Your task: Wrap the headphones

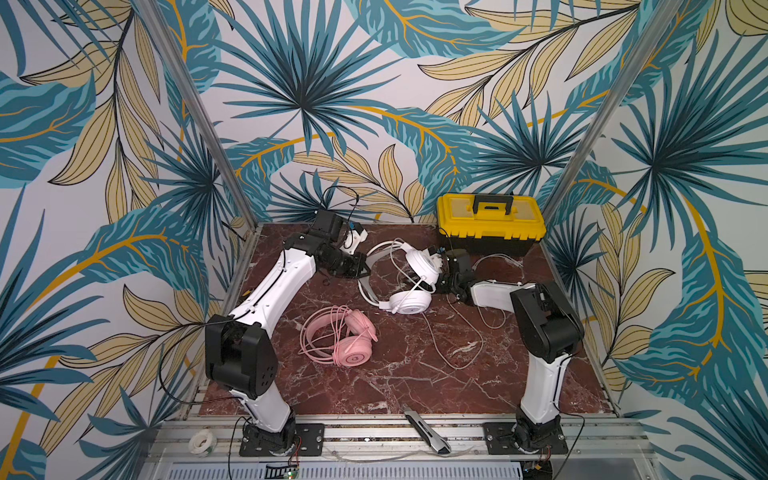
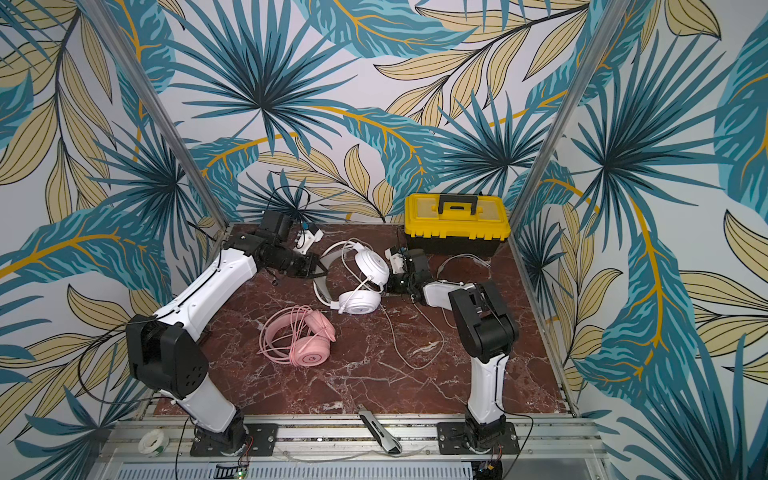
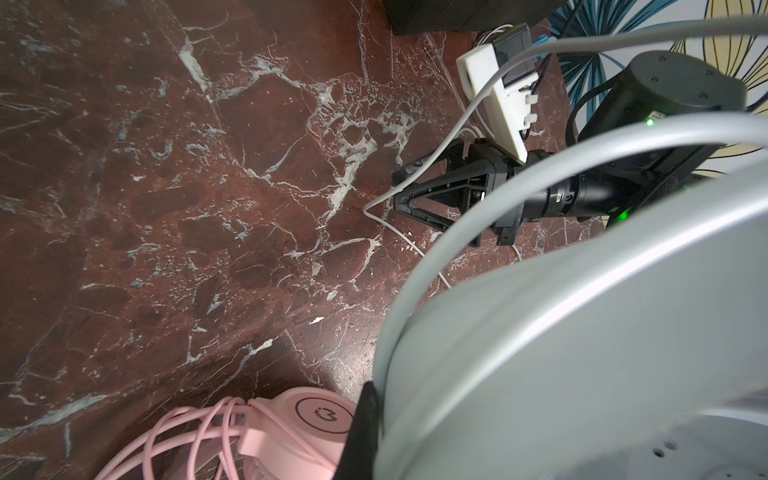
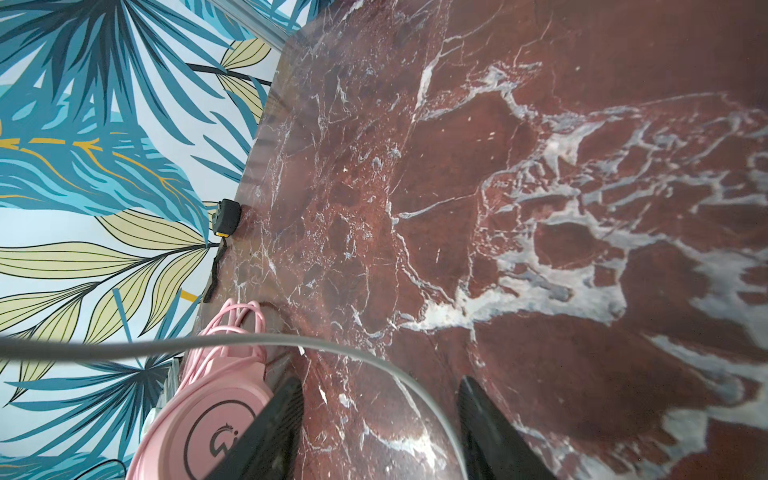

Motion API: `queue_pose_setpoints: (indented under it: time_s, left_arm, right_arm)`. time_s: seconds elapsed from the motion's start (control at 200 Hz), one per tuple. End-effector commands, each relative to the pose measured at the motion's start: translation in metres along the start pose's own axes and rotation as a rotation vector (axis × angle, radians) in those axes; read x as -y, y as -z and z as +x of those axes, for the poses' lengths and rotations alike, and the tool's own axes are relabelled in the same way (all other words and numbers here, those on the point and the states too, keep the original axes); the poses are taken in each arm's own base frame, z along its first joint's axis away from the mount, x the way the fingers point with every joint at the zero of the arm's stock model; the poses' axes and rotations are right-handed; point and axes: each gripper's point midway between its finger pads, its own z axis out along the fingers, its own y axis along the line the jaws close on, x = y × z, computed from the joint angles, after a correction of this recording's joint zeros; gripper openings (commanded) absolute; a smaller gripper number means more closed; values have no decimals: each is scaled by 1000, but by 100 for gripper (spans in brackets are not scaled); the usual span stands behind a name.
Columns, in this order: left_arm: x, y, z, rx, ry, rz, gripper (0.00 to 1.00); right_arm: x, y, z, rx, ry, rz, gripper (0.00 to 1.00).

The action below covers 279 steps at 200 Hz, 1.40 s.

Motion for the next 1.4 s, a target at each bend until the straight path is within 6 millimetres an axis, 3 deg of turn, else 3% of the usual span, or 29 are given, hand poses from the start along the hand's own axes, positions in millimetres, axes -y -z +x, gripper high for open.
queue_pose_setpoints:
  time_s: [0.0, 0.335, 0.581, 0.771, 1.137, 1.392]
  left_arm:
    - [19, 16, -17, 69, -14, 64, 0]
    - [20, 16, -16, 65, -5, 74, 0]
    - [18, 13, -17, 59, 2, 73, 0]
    - [16, 11, -16, 55, 3, 65, 0]
    - [13, 6, -14, 42, 14, 64, 0]
    - [13, 6, -13, 40, 16, 65, 0]
  right_arm:
    - [3, -10, 14, -22, -21, -23, 61]
    - [-11, -32, -4, 30, 36, -119, 63]
    - [-6, -47, -1, 12, 30, -99, 64]
    - [-12, -32, 3, 79, 49, -115, 64]
    - [-13, 2, 29, 136, 63, -89, 65]
    - [-12, -8, 30, 109, 104, -54, 66]
